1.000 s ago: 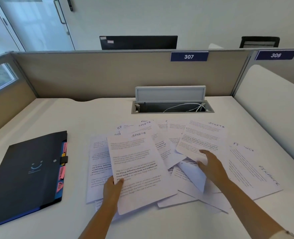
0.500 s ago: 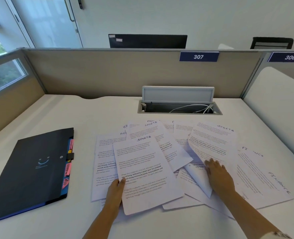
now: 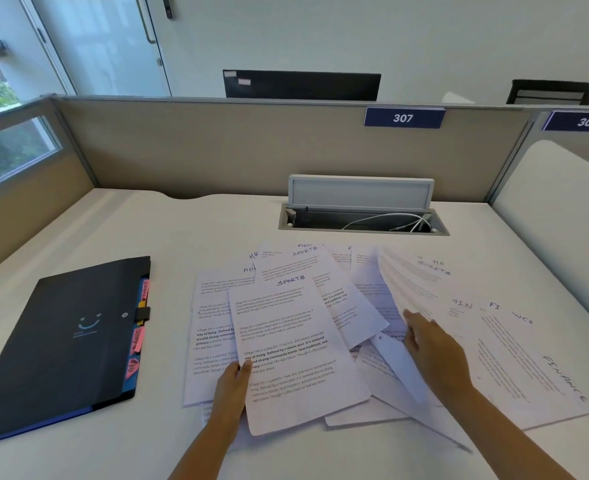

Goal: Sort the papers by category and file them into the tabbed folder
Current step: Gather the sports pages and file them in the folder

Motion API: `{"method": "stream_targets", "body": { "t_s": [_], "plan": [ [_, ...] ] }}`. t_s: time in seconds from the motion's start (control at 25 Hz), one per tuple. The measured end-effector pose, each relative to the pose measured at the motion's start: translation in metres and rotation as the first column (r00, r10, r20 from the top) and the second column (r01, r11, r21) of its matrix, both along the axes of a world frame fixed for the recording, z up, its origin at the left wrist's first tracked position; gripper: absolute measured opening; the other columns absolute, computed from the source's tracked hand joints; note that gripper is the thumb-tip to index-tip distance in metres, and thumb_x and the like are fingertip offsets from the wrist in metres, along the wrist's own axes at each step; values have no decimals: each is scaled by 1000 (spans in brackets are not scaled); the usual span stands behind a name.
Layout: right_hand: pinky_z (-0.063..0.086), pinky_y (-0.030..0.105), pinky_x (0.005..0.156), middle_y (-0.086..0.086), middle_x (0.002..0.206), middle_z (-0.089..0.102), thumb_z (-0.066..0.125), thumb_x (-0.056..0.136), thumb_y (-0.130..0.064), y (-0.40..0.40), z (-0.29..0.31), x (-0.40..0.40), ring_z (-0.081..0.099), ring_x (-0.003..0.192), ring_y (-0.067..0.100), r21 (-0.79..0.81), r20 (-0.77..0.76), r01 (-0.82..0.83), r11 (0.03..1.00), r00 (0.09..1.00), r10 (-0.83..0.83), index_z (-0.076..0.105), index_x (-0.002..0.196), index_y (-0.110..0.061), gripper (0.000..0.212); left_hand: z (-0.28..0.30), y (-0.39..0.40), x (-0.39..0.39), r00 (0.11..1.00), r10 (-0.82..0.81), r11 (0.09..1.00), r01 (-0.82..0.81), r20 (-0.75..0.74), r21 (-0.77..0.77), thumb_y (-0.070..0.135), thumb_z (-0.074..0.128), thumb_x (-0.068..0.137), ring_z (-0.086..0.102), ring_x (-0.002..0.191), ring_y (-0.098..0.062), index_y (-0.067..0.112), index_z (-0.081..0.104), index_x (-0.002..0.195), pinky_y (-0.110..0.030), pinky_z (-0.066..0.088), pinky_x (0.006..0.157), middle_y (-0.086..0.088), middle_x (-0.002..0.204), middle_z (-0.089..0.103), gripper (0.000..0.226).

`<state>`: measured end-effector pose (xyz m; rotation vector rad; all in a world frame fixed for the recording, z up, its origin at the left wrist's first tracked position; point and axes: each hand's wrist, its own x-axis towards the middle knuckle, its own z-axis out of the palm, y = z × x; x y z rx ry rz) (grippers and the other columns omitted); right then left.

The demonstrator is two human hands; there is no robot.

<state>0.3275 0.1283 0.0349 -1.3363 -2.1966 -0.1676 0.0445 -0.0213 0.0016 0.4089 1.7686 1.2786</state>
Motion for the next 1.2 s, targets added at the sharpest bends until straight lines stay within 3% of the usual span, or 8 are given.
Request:
{"method": "stream_targets", "body": {
  "t_s": [0.24,0.44,0.56,0.72,0.8,0.96,1.08,1.2],
  "plan": [
    [56,25,70,3,95,74,20,95,-26,-71,-25,-44,72,82,18,33,138,-370,928,922,362,72,100,-13,54,-5,-3,-3,999,4,999,-6,44,39,34,41,95,65,95,-30,21,63,93,-50,51,89,-10,103,68,25],
    [51,18,81,-11,91,74,67,59,-30,-110,-33,-63,69,81,0,-261,98,-551,793,802,590,74,90,-24,32,-7,-3,-5,998,-32,998,29,55,50,43,41,92,67,93,-28,21,60,113,-46,55,82,-6,104,70,35],
    [53,25,86,-17,102,71,52,82,-41,-114,-34,-58,64,94,-5,-404,64,-561,722,771,634,61,99,-32,21,-3,-5,-3,998,-59,998,59,-3,35,23,46,94,67,84,-23,17,56,115,-34,57,65,-5,102,68,24],
    [29,19,108,-31,131,37,20,76,-74,-103,-16,-53,26,130,-7,-602,-154,-422,678,895,419,46,117,-39,60,3,-7,-6,997,-66,996,68,-41,52,17,48,93,65,83,-20,14,53,120,-29,54,62,-8,104,65,27],
    [34,17,106,-39,121,48,22,74,-77,-93,-5,-54,35,128,-6,-594,-317,-421,686,906,281,42,121,-43,61,6,-7,-10,995,-72,994,78,-75,78,19,49,93,65,81,-18,14,53,120,-26,53,60,-7,102,65,28],
    [36,16,102,-27,114,54,60,84,-33,-77,8,-63,47,111,-6,-519,-555,-323,791,832,-24,43,127,-30,46,18,-8,-15,987,-112,983,128,-117,131,39,56,86,68,84,-24,19,56,117,-39,58,69,-6,102,69,37],
    [52,22,80,-11,100,62,55,89,-16,-66,19,-75,60,91,8,-643,-637,-363,675,743,-208,41,128,-23,42,35,-8,-13,984,-148,952,168,-94,257,54,64,69,68,94,-25,29,60,111,-49,55,82,-2,104,72,49],
    [47,13,59,-8,88,58,45,93,-13,-58,38,-84,58,84,15,-623,-617,-335,707,766,-180,47,113,-13,20,60,1,-6,984,-134,922,167,-116,350,40,67,75,67,97,-25,28,63,106,-44,55,82,-1,103,72,34]
  ]
}}
